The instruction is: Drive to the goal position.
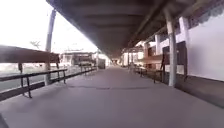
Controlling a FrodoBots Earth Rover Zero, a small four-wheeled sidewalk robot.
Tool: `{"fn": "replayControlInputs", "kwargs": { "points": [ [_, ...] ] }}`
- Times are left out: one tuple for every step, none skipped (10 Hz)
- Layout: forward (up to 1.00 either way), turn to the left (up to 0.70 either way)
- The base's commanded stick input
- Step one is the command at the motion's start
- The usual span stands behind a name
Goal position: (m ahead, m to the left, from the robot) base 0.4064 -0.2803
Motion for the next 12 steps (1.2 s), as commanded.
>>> {"fn": "replayControlInputs", "kwargs": {
  "points": [
    [0.70, 0.00],
    [0.70, 0.00],
    [0.70, 0.00],
    [0.70, 0.00],
    [0.70, 0.00],
    [0.70, 0.00],
    [0.70, 0.00],
    [0.65, 0.00],
    [0.53, 0.00],
    [0.40, 0.00],
    [0.28, 0.00],
    [0.16, 0.00]
  ]
}}
